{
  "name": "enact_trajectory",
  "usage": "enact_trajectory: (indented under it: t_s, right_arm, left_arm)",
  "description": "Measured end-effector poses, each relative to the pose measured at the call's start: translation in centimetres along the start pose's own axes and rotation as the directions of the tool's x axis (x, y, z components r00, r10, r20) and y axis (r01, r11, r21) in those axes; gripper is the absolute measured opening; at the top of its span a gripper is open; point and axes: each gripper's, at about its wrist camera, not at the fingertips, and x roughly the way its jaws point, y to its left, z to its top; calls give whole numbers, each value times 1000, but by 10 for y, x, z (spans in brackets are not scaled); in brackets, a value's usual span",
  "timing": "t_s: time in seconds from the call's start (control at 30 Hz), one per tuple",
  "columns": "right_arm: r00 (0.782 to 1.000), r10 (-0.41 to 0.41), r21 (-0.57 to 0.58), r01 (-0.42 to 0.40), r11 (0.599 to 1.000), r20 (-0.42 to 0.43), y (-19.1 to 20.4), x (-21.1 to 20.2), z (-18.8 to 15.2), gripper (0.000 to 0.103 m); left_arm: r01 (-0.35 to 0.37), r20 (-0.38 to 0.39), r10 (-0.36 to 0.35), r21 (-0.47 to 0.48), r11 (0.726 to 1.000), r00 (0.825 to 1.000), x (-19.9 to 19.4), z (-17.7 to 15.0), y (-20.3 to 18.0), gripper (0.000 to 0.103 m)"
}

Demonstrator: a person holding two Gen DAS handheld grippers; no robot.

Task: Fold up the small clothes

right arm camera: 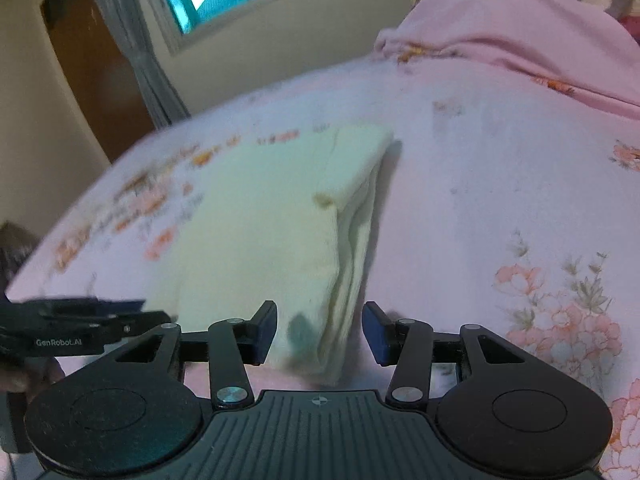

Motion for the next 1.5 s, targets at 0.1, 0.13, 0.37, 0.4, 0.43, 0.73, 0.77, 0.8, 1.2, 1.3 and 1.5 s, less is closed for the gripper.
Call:
enact_trajectory:
  t_s: [0.1, 0.13, 0.37, 0.4, 0.43, 0.73, 0.77, 0.8, 1.2, 1.3, 1.5]
  right_arm:
    - [998, 41, 43, -43, 998, 48, -11, -4, 3, 48]
    - [997, 59, 74, -63, 995, 56, -16, -2, 5, 48]
    - [988, 90, 153, -109, 982, 126, -40, 15, 24, 47]
    - [988, 93, 155, -112, 981, 127, -41, 20, 28, 47]
    - [987, 96, 164, -117, 979, 132, -42, 25, 33, 47]
    - [992, 99, 109, -107, 988, 74, -24, 64, 50, 12]
    - [991, 89, 100, -99, 990, 105, -24, 57, 49, 11]
    - [988, 86, 108, -101, 989, 132, -27, 50, 49, 11]
    - [991, 80, 213, -102, 972, 108, -50, 41, 32, 15]
    - [992, 86, 194, -103, 976, 93, -50, 29, 18, 15]
    - [987, 155, 227, -163, 960, 51, -43, 21, -1, 14]
  left_arm:
    - [98, 49, -94, -80, 992, 994, 0, 4, 19, 48]
    - [132, 64, -125, -114, 985, 990, 1, 5, 27, 48]
    - [162, 95, -144, -217, 963, 985, 19, 15, 69, 48]
    - [165, 99, -146, -226, 960, 984, 20, 15, 73, 48]
    - [174, 106, -152, -238, 956, 983, 21, 15, 76, 48]
    - [166, 130, -132, -296, 941, 983, 24, 14, 87, 48]
    - [165, 128, -133, -291, 943, 983, 23, 15, 86, 48]
    - [170, 127, -139, -287, 943, 982, 22, 15, 86, 48]
    - [203, 60, -194, -237, 950, 979, 26, 7, 76, 50]
    - [234, 73, -222, -272, 933, 972, 23, 4, 79, 50]
    - [292, 66, -285, -276, 916, 956, 17, -13, 65, 50]
